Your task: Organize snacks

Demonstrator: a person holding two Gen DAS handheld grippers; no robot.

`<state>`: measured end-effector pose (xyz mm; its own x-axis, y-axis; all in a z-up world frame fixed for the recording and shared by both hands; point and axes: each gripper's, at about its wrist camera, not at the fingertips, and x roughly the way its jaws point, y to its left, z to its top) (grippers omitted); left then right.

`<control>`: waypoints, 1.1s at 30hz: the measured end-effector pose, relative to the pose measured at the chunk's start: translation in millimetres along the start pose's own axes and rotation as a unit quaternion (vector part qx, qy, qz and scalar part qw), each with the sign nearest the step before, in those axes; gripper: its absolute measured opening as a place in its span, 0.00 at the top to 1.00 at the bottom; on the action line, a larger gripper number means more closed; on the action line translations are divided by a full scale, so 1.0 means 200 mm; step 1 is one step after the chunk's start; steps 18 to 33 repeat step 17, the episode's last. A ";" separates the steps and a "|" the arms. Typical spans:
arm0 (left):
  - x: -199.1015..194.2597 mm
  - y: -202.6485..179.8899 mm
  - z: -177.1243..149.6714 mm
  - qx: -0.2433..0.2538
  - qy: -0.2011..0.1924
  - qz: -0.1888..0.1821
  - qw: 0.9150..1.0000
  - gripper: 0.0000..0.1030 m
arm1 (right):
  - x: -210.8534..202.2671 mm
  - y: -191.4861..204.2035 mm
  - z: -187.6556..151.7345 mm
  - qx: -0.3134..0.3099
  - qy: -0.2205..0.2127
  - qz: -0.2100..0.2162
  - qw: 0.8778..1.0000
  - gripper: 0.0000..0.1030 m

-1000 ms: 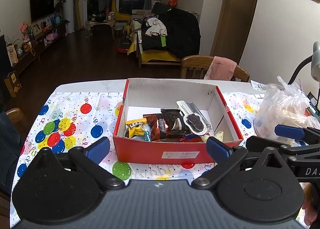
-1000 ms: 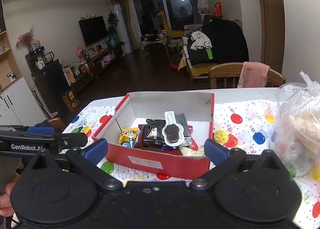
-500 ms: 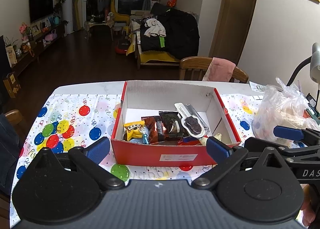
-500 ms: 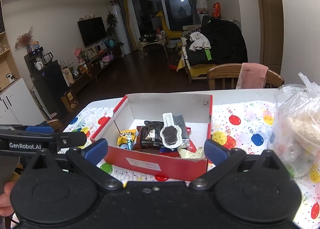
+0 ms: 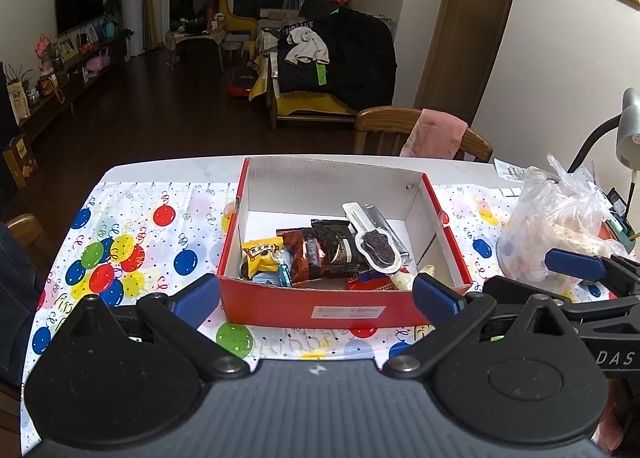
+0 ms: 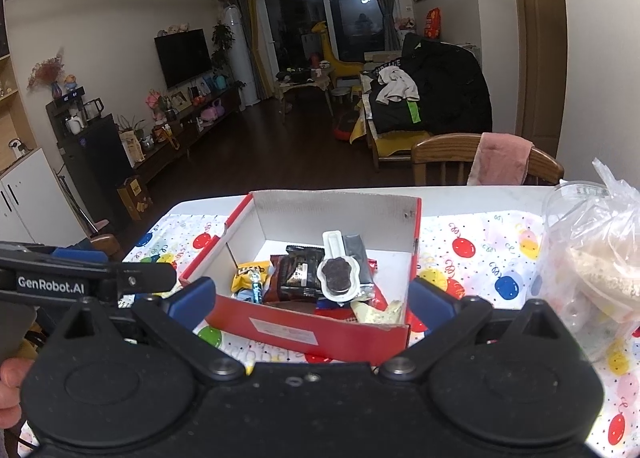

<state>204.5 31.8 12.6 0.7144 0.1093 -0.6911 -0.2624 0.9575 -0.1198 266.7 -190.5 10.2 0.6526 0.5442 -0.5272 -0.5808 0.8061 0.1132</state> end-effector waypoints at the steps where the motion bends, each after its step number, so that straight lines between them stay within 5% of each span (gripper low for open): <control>1: 0.00 0.00 0.00 0.000 0.000 0.000 1.000 0.00 | -0.01 0.00 0.00 0.000 0.000 -0.001 1.000 0.00; 33: -0.04 0.00 -0.01 -0.001 0.003 -0.001 1.000 0.00 | -0.05 0.00 0.00 0.003 0.000 -0.009 1.000 0.00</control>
